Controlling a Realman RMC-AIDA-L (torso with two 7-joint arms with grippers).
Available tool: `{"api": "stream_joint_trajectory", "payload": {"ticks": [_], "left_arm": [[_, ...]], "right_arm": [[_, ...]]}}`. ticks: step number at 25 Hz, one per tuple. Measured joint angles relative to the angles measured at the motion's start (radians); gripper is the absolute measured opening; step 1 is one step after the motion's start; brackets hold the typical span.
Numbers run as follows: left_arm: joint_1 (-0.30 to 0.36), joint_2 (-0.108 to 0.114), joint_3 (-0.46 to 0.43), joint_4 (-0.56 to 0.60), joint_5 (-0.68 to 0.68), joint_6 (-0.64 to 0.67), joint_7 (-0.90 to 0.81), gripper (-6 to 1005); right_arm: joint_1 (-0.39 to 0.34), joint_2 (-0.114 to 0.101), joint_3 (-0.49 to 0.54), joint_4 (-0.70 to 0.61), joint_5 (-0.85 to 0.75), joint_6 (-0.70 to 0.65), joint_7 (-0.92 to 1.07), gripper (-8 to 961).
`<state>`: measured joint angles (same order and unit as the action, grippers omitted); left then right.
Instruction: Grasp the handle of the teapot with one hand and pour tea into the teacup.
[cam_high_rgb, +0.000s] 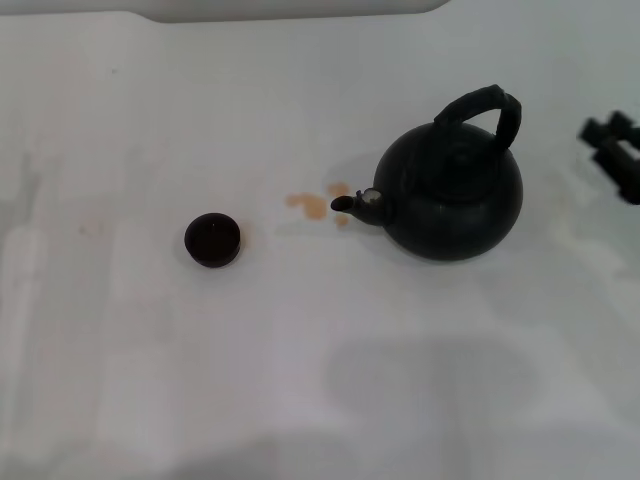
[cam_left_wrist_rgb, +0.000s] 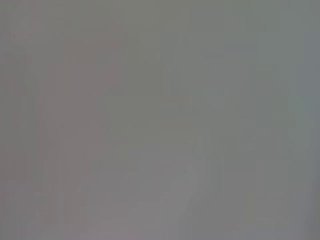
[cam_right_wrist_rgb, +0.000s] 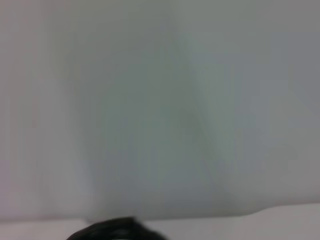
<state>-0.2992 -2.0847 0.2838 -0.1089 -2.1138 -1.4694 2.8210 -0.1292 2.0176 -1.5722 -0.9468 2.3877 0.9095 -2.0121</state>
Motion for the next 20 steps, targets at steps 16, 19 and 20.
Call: {"api": "stream_joint_trajectory", "payload": {"ticks": [16,19,20], "left_arm": [[0.0,0.0,0.0,0.0,0.001,0.0,0.0,891],[0.002,0.0,0.0,-0.002,0.001,0.0,0.0,890],[0.002,0.0,0.0,-0.004,0.001,0.0,0.0,890]], "right_arm": [[0.272,0.007,0.292,0.524,0.209,0.312,-0.282,377],[0.282,0.009,0.29,0.558,0.263,0.325,-0.334,377],[0.283,0.009,0.29,0.563,0.273,0.325,-0.341,377]]}}
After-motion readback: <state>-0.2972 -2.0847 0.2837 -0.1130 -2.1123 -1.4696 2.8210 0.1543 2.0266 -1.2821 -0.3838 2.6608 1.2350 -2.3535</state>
